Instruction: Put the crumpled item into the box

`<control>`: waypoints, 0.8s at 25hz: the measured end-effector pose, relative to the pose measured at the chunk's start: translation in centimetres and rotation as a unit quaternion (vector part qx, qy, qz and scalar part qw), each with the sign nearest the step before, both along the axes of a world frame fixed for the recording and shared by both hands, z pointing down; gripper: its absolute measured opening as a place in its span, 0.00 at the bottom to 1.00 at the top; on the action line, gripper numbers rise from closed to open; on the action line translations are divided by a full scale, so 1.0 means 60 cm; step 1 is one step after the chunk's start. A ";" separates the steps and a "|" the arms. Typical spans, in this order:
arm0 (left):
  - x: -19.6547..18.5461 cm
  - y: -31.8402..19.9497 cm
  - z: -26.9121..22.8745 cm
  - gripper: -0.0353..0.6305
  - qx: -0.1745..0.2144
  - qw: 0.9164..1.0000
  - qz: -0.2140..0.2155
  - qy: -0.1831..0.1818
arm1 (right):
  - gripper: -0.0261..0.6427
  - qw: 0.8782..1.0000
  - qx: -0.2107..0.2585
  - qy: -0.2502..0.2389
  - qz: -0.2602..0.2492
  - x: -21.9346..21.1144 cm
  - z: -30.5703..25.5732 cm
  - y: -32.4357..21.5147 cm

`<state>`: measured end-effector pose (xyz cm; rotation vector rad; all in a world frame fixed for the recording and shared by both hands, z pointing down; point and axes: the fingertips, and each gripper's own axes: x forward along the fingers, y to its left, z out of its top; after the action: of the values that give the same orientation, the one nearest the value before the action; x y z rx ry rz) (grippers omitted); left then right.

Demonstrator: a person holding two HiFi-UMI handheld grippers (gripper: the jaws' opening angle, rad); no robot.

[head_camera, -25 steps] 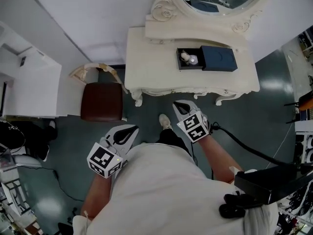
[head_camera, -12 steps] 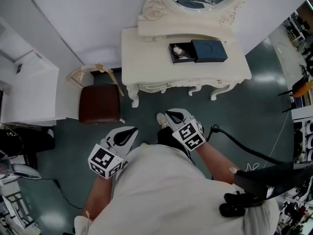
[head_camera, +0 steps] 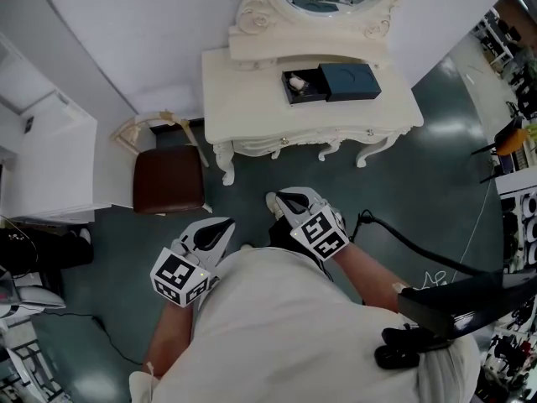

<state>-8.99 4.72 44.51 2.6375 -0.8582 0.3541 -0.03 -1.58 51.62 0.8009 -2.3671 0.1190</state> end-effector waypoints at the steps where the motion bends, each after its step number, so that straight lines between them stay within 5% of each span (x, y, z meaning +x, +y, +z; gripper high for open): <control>1: -0.002 0.003 0.000 0.05 0.000 1.000 0.000 0.000 | 0.04 1.000 0.001 0.001 0.000 -0.001 -0.001 0.003; 20: -0.041 0.021 0.014 0.05 -0.004 1.000 -0.019 0.005 | 0.04 0.999 0.010 0.002 -0.034 -0.055 -0.005 0.020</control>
<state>-11.44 5.97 45.37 2.6098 -0.9009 0.3340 -3.35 -0.38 51.30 0.7294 -2.3923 0.0650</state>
